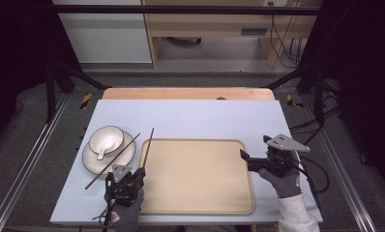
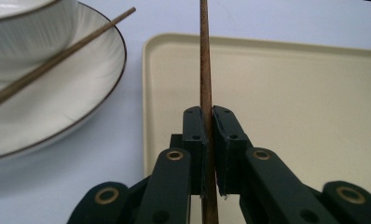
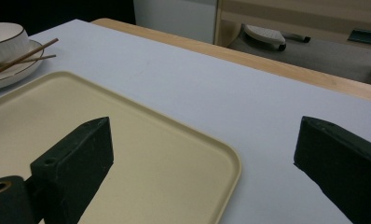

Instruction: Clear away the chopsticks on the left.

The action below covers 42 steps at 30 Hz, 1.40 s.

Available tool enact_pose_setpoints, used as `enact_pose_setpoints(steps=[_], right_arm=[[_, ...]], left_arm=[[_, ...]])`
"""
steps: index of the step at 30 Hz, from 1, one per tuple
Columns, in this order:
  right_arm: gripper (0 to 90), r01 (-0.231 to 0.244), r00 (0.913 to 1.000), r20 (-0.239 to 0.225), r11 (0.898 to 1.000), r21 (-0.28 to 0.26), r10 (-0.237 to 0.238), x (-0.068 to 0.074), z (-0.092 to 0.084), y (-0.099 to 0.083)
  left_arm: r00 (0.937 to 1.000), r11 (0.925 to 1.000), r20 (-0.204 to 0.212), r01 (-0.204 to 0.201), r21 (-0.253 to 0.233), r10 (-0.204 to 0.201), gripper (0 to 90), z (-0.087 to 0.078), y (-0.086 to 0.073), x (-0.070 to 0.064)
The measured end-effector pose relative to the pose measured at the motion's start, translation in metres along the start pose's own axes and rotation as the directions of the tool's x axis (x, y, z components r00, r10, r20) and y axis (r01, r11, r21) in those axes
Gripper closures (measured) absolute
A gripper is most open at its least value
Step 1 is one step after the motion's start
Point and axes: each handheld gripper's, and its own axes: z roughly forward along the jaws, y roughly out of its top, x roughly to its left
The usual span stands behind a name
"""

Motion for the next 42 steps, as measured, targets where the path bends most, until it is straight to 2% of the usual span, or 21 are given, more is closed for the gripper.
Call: enact_pose_setpoints(steps=[3,7,17,20,26,36,42], right_arm=[[4.7,-0.003,1.0000,-0.001,1.000,0.000,0.003,0.000,0.000,0.000],[4.7,0.004,1.0000,0.000,1.000,0.010,-0.004,0.001,0.002,-0.001],[4.7,0.011,0.9999,-0.001,1.000,0.020,-0.011,0.002,0.004,-0.002],[4.6,0.010,0.9999,-0.001,1.000,0.021,-0.010,0.002,0.004,-0.002],[4.6,0.013,0.9999,0.002,1.000,0.024,-0.013,0.002,0.004,-0.002],[4.5,0.016,0.9999,0.004,1.000,0.026,-0.016,0.002,0.005,-0.002],[4.5,0.016,0.9998,0.007,1.000,0.022,-0.016,0.001,0.003,-0.002]], left_arm=[[1.0000,0.9999,-0.006,0.006,0.012,-0.006,83.8,0.006,-0.007,-0.001],[0.9998,0.9992,-0.020,-0.008,0.038,0.009,83.8,0.013,-0.013,-0.003],[0.9991,0.9964,-0.035,-0.020,0.083,0.023,83.8,0.018,-0.022,-0.002],[0.9991,0.9965,-0.037,-0.018,0.082,0.021,83.8,0.019,-0.023,-0.003],[0.9983,0.9948,-0.040,-0.039,0.094,0.043,83.6,0.018,-0.023,-0.007],[0.9976,0.9927,-0.039,-0.053,0.109,0.057,81.4,0.019,-0.020,-0.007],[0.9975,0.9948,-0.017,-0.068,0.076,0.069,74.1,0.011,-0.008,-0.007]])
